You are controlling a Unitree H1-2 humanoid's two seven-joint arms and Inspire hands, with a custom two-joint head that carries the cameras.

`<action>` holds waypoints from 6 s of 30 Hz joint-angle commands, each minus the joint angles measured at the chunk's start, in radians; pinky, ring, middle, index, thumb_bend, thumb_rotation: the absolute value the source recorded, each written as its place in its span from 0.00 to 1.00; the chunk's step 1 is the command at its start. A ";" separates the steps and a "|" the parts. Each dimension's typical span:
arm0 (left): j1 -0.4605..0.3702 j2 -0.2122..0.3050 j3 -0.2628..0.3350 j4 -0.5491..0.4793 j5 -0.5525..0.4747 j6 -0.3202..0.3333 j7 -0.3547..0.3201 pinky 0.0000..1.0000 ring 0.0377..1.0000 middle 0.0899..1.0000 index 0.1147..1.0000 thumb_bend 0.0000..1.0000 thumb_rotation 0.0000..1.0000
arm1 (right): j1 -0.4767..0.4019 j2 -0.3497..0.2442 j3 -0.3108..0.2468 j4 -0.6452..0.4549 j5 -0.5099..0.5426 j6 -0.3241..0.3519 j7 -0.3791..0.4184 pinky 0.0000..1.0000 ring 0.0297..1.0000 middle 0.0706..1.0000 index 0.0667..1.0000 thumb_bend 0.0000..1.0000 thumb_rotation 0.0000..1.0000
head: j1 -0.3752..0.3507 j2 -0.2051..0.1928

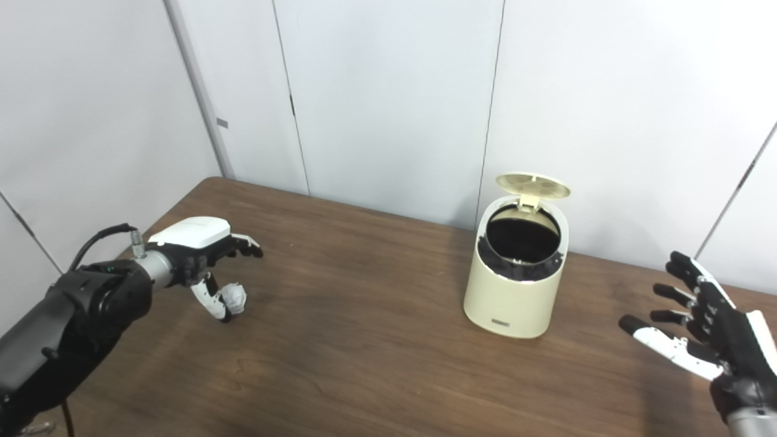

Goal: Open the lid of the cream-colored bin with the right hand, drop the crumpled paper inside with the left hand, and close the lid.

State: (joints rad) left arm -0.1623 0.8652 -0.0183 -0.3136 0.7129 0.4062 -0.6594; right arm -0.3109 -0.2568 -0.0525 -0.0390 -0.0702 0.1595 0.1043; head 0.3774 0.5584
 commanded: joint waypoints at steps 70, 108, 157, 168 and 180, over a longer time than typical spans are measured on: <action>-0.030 -0.081 -0.036 0.154 -0.044 -0.167 0.267 0.44 0.40 0.44 0.44 0.50 0.00 | -0.037 -0.013 0.001 -0.135 -0.038 0.092 -0.003 0.72 0.82 0.91 0.91 0.58 0.14 | -0.030 0.026; -0.756 -0.403 -0.303 0.097 -0.032 -0.184 -0.088 0.39 0.38 0.44 0.43 0.50 0.00 | -0.062 0.049 0.076 0.017 -0.155 -0.041 -0.055 0.69 0.82 0.88 0.90 0.70 0.34 | -0.278 0.005; -0.730 -0.575 -0.365 0.433 0.019 -0.367 0.217 0.36 0.37 0.45 0.43 0.50 0.00 | -0.057 0.050 0.059 -0.035 -0.164 0.009 -0.061 0.67 0.82 0.88 0.89 0.71 0.32 | -0.347 0.031; -0.724 -0.604 -0.363 0.498 0.054 -0.420 0.364 0.35 0.36 0.45 0.44 0.50 0.00 | -0.050 0.048 0.069 -0.041 -0.180 0.007 -0.061 0.66 0.81 0.87 0.88 0.72 0.33 | -0.347 0.036; -0.726 -0.600 -0.383 0.498 0.080 -0.382 0.341 0.51 0.62 0.66 0.63 0.89 0.00 | -0.047 0.043 0.080 -0.048 -0.188 0.009 -0.054 0.66 0.79 0.87 0.87 0.73 0.35 | -0.345 0.039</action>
State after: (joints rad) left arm -0.8415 0.2581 -0.4043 0.2070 0.7803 0.0224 -0.3274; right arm -0.3328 -0.2029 0.0287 -0.0447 -0.2543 0.1898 0.0543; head 0.0322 0.5967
